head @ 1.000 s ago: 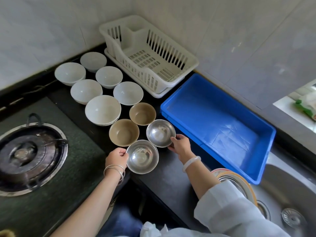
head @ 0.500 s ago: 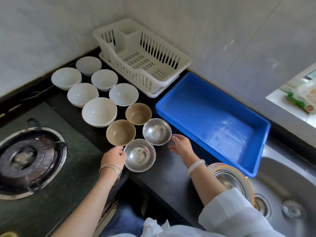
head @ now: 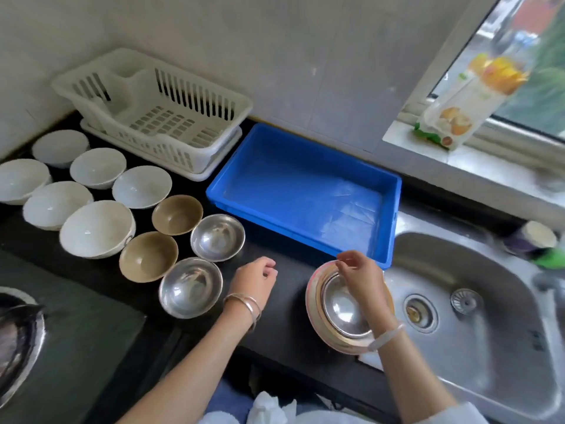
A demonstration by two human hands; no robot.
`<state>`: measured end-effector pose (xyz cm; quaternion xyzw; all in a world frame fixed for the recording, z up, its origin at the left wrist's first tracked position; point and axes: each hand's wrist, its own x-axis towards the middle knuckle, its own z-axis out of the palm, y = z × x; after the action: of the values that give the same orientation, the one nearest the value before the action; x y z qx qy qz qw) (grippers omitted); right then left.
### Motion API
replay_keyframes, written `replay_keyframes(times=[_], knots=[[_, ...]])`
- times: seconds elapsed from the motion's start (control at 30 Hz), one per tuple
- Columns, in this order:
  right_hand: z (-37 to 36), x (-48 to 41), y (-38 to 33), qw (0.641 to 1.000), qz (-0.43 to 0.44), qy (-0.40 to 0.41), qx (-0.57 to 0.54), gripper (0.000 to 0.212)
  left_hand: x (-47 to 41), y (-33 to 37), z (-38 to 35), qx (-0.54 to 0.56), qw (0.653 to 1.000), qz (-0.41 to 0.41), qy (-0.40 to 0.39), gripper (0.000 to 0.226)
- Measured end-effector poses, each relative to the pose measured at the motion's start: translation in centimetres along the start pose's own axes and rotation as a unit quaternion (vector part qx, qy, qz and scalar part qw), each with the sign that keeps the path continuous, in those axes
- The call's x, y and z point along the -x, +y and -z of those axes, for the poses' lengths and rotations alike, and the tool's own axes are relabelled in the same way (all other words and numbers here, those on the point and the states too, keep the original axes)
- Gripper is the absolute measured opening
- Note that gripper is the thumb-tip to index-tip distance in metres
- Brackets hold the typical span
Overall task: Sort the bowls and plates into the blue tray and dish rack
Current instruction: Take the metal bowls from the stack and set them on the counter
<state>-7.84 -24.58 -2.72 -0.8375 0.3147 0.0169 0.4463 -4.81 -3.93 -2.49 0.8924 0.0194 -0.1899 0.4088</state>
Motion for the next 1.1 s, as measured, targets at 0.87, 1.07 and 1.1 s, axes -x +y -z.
replay_keyframes(times=[0.87,1.07,1.1], knots=[[4.4,2.4,8.2,0.968,0.001,0.109,0.225,0.020,-0.2,4.2,-10.2,-0.069,0.992,-0.078,-0.074,0.040],[4.6,2.4,8.1,0.969,0.009,0.125,0.213,0.012,-0.5,3.7,-10.2,-0.068,0.991,-0.079,-0.079,0.034],[4.6,2.4,8.1,0.969,0.013,0.126,0.211,0.010,-0.5,3.7,-10.2,-0.066,0.992,-0.079,-0.079,0.032]])
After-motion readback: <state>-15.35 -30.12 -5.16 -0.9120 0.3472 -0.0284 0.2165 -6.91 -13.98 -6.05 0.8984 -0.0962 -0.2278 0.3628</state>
